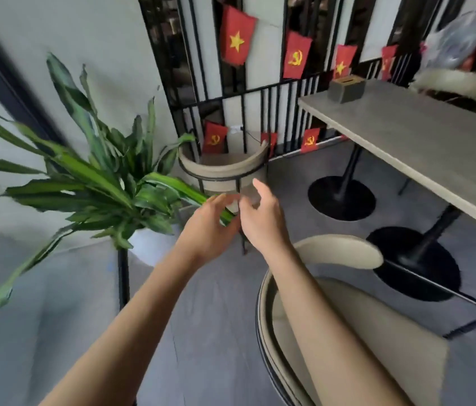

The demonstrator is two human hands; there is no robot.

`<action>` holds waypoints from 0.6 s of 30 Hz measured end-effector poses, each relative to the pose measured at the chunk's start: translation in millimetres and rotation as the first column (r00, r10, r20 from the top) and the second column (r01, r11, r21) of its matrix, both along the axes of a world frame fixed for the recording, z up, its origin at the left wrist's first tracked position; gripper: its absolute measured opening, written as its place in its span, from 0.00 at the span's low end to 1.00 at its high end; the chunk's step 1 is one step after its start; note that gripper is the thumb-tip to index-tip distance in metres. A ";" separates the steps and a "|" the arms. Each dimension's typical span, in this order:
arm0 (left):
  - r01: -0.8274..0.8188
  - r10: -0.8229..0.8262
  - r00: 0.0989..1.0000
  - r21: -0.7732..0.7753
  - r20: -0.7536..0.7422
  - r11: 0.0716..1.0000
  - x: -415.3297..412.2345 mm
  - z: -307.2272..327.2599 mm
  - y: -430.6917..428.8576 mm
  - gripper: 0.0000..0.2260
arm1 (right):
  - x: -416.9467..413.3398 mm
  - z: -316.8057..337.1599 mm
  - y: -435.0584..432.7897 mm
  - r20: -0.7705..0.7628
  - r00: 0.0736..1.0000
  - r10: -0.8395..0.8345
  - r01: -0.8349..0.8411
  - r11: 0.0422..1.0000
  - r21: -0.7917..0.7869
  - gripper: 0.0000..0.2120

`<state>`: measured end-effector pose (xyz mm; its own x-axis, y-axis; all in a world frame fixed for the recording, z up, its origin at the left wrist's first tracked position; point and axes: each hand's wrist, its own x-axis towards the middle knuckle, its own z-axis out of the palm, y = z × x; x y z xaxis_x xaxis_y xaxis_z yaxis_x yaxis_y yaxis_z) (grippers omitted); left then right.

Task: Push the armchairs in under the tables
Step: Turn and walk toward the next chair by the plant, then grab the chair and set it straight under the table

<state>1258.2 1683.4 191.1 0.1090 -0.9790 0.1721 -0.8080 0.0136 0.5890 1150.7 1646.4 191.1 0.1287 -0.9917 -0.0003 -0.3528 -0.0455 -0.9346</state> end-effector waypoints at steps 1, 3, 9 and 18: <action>0.071 -0.071 0.997 -0.009 0.010 0.997 0.8 1.1 -18.6 0.19 | 0.3 0.6 -11.3 0.000 0.999 -0.051 0.051 0.999 0.009 0.24; 0.181 -0.181 0.983 -0.024 0.017 0.983 -2.1 5.0 -54.0 0.21 | -2.5 1.4 -29.5 -0.010 0.989 -0.146 0.146 0.989 0.024 0.24; 0.523 -0.522 0.850 -0.008 -0.068 0.852 -42.5 -6.7 -139.9 0.24 | -34.2 -10.1 -70.8 -0.044 0.873 -0.485 0.486 0.874 0.016 0.24; 0.903 -0.913 0.389 0.246 -0.125 0.351 -82.5 -73.2 -203.2 0.36 | -51.0 -81.8 -67.4 -0.232 0.488 -0.841 0.872 0.480 0.096 0.28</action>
